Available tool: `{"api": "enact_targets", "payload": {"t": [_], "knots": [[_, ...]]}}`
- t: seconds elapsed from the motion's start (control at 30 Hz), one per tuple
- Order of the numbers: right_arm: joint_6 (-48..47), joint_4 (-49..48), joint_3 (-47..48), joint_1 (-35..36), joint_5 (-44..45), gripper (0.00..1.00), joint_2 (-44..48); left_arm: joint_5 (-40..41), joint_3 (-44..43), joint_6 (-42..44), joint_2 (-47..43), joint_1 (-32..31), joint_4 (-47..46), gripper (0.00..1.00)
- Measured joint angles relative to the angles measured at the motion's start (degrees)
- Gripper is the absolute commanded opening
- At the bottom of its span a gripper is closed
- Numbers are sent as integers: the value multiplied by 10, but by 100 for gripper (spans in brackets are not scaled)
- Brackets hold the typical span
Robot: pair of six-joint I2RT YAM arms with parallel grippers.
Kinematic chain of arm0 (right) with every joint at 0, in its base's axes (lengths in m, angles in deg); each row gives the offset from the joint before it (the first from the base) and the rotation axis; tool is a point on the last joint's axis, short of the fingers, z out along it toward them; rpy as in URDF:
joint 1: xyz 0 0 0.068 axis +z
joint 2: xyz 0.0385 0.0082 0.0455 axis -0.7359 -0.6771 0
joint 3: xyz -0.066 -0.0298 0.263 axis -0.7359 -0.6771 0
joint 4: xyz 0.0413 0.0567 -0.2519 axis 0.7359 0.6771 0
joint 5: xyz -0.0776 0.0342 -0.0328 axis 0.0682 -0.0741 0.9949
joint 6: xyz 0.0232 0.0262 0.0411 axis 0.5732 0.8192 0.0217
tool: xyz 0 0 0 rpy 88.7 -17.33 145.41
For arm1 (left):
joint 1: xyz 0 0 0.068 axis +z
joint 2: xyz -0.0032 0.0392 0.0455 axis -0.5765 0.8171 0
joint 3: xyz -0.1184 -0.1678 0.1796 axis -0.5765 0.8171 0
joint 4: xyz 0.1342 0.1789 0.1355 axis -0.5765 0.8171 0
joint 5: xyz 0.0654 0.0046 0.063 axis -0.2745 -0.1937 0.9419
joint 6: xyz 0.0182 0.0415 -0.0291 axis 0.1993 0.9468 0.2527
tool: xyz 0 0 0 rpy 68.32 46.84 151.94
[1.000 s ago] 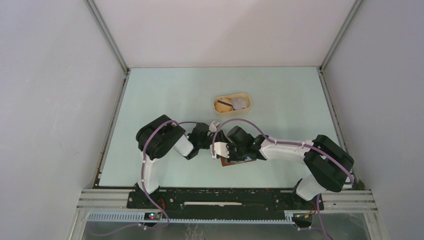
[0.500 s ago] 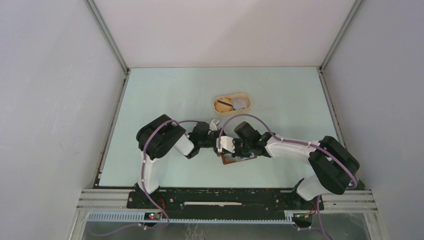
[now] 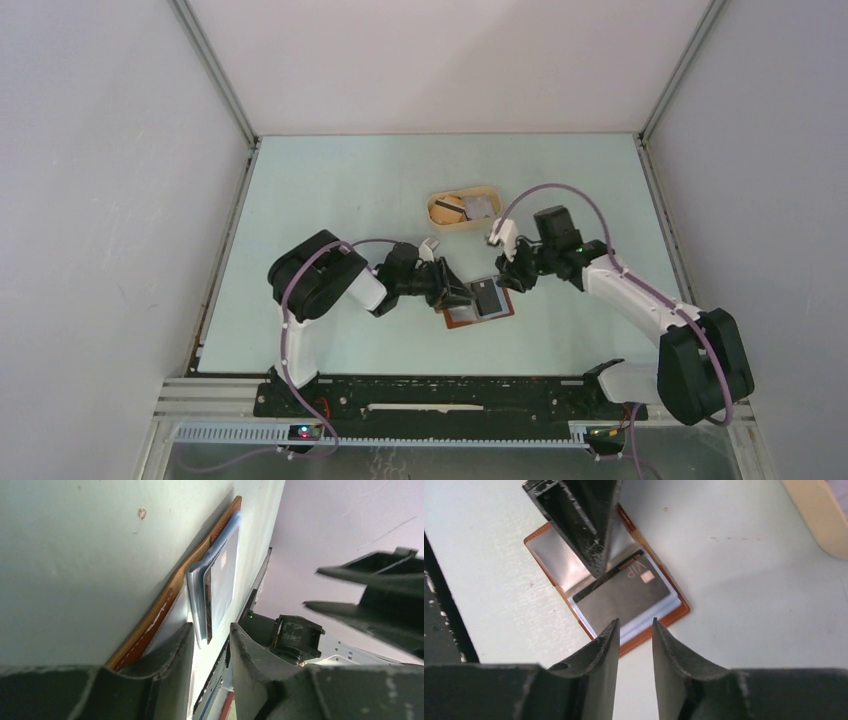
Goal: Put the credit cards into the card holder
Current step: Insert the credit card into the card holder, then turn over the card slot in the card holder.
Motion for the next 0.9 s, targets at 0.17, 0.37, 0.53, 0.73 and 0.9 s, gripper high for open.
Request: {"api": "enact_targets", "payload": {"t": [0.17, 0.37, 0.53, 0.73, 0.9], "knots": [[48, 61, 40, -91, -133, 60, -18, 11, 1, 22, -16, 0, 32, 29], [100, 138, 117, -120, -217, 60, -154, 18, 1, 40, -24, 0, 60, 20], [137, 172, 131, -120, -229, 58, -235, 19, 1, 43, -24, 0, 67, 17], [171, 182, 135, -123, -219, 58, -262, 19, 0, 47, -24, 0, 73, 17], [187, 181, 152, -125, -209, 58, -285, 18, -3, 47, -24, 0, 79, 17]]}}
